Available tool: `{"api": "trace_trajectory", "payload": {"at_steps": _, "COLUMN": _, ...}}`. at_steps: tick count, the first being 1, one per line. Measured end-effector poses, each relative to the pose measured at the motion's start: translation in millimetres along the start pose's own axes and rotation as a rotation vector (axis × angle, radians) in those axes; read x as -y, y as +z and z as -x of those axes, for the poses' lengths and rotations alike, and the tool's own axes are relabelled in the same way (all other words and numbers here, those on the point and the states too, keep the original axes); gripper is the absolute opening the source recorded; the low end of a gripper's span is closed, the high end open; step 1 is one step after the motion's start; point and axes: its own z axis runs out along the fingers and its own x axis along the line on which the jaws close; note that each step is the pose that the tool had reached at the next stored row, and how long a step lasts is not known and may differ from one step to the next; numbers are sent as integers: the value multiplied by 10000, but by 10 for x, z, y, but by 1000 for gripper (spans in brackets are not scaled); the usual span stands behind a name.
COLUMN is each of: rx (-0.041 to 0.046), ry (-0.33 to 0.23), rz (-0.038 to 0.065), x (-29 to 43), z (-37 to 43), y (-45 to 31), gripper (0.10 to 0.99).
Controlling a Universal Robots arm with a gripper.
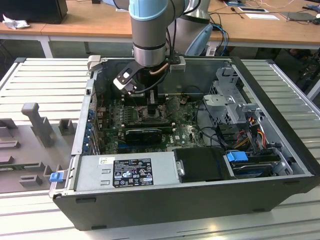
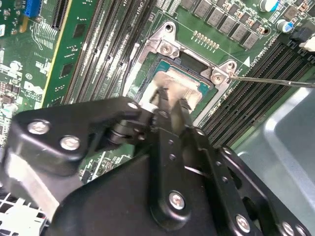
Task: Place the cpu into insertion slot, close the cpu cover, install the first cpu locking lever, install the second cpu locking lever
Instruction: 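Place the cpu into insertion slot, then close the cpu cover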
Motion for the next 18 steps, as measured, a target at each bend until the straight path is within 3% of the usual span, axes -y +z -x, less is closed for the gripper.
{"api": "trace_trajectory", "payload": {"at_steps": 1, "rx": 4, "ry": -1, "rz": 0, "x": 0, "z": 0, "y": -4, "gripper": 161}}
{"api": "trace_trajectory", "payload": {"at_steps": 2, "rx": 6, "ry": -1, "rz": 0, "x": -1, "z": 0, "y": -8, "gripper": 161}}
{"api": "trace_trajectory", "payload": {"at_steps": 3, "rx": 5, "ry": 0, "rz": 1, "x": -1, "z": 0, "y": -13, "gripper": 106}}
{"api": "trace_trajectory", "payload": {"at_steps": 13, "rx": 9, "ry": 0, "rz": 1, "x": -10, "z": 1, "y": -64, "gripper": 106}}
{"api": "trace_trajectory", "payload": {"at_steps": 18, "rx": -46, "ry": 6, "rz": -79, "x": -92, "z": 8, "y": -59, "gripper": 106}}
